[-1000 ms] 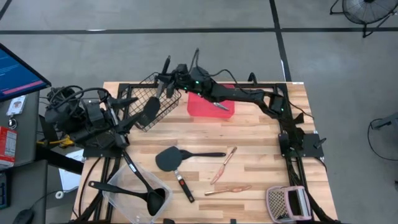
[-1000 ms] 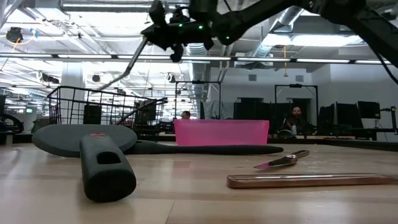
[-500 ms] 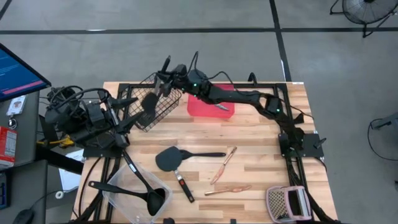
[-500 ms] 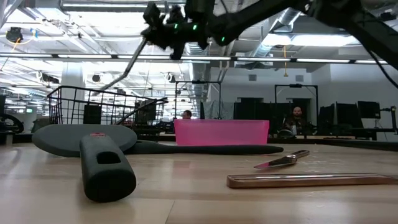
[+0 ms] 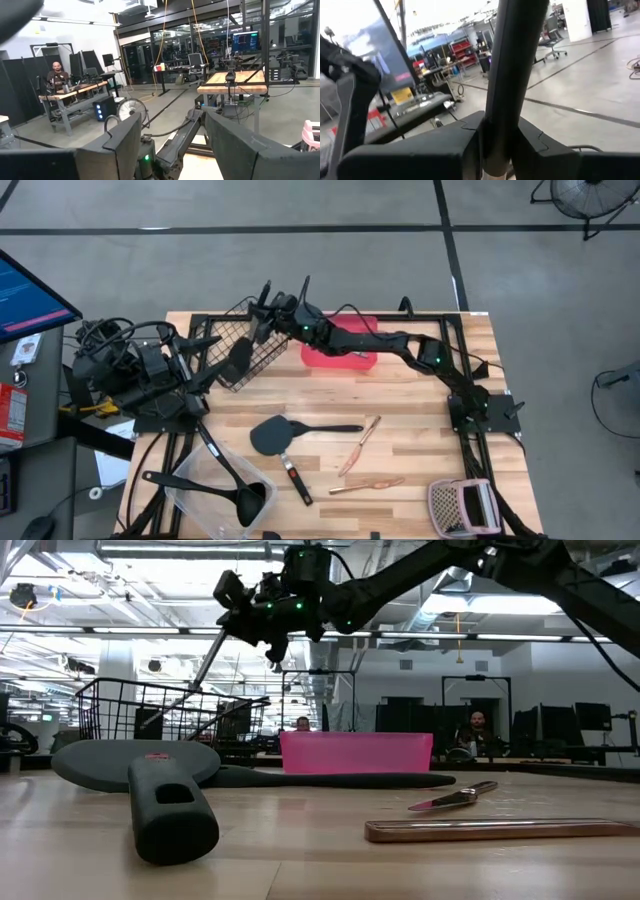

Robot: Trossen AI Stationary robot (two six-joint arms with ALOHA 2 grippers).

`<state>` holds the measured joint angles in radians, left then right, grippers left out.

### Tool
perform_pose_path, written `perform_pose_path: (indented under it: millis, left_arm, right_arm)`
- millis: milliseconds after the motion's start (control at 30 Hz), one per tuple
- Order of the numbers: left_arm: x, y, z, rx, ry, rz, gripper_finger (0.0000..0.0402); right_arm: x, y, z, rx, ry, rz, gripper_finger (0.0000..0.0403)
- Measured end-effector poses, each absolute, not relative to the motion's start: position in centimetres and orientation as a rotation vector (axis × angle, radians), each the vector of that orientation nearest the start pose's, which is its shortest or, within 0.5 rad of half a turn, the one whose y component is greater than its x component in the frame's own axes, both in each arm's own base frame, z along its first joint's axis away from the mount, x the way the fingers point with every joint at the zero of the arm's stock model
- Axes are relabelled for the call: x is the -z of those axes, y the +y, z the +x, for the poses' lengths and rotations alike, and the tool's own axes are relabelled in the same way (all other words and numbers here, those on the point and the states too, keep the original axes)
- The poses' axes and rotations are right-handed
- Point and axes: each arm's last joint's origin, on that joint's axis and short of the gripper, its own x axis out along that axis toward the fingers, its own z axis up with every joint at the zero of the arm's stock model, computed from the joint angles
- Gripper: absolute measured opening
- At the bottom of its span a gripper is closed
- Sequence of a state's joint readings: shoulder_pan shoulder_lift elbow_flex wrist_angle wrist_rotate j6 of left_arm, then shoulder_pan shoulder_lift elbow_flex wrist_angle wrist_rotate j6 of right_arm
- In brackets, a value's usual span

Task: Pick & Place Kitchen Items
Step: Put the spatula into the wire basket

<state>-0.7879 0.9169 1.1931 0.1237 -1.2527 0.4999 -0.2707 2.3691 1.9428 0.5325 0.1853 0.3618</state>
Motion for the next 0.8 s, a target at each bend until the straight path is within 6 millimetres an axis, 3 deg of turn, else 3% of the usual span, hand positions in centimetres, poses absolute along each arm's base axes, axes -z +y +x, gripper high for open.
perform_pose_path:
  millis: [200,400,700,800]
  left_arm:
    - [-46.7,-8.7,12.5,-0.495,-0.090,0.147,0.0204]
    - [-46.7,-8.7,12.5,-0.495,-0.090,0.147,0.0204]
    - [-46.7,-8.7,12.5,-0.495,-0.088,0.150,0.0204]
    - [-46.7,-8.7,12.5,-0.494,-0.086,0.153,0.0204]
  right_arm:
    - [-22.4,-14.9,54.8,0.414,-0.191,0.373,0.0056]
    - [-22.9,-14.9,55.1,0.416,-0.178,0.340,0.0056]
    - [-21.9,-15.7,54.9,0.448,-0.090,0.368,0.0056]
    - [-21.8,-15.7,55.0,0.449,-0.083,0.369,0.0076]
